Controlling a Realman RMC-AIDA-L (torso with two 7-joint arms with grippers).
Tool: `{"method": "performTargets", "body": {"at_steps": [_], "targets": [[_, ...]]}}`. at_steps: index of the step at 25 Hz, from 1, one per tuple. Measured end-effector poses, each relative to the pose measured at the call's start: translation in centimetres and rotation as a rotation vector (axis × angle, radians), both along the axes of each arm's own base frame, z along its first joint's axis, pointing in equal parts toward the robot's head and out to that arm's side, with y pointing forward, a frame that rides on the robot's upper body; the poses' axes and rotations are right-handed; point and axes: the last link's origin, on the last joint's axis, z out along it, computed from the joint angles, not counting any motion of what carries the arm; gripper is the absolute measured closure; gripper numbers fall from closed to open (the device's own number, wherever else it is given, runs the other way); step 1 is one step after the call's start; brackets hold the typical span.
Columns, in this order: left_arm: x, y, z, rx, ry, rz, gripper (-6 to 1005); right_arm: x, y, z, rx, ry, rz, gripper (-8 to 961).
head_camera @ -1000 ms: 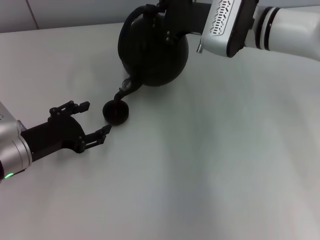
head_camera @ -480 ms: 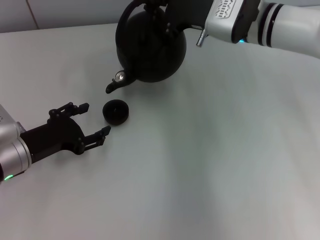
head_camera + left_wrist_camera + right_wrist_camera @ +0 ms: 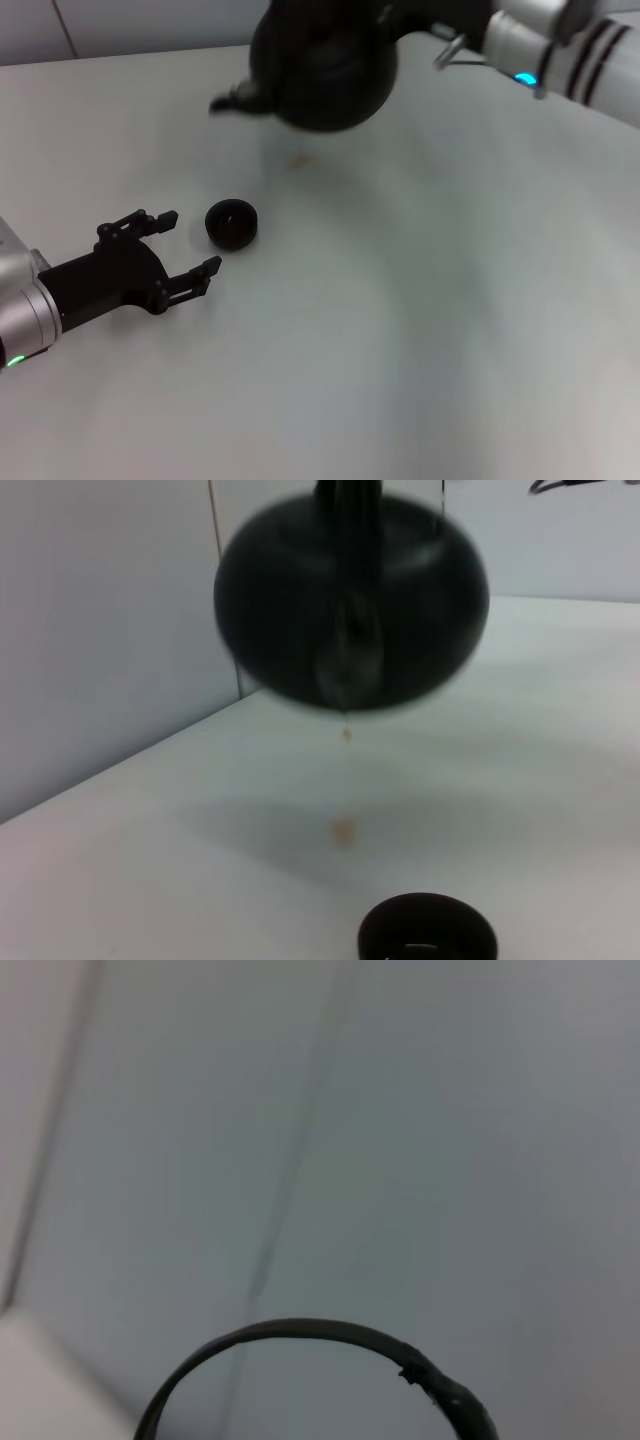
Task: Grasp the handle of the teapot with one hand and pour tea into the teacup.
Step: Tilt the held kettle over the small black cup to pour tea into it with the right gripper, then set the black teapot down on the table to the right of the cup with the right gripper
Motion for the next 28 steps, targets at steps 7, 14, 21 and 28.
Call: {"method": "performTargets", "body": {"at_steps": [7,14,21,28], "targets": [[0.0,-0.1,0.0,-0.004,-0.004,-0.003,206,5.5,-2.4,2.6,0.073,0.179,-0.150,866],[0.0,-0.2,0.1,-0.005,-0.005,-0.005,206,8.6,-4.9,2.3,0.068,0.219,-0.218,866],[0.2,-0.1,0.1,-0.002,-0.007,-0.012,206,9.8,-5.5,1.4,0.071,0.210,-0.254,866],[0.4,0.0,0.1,-0.002,-0.009,-0.017,206,9.9,-5.5,0.7,0.068,0.181,-0.255,865]]}}
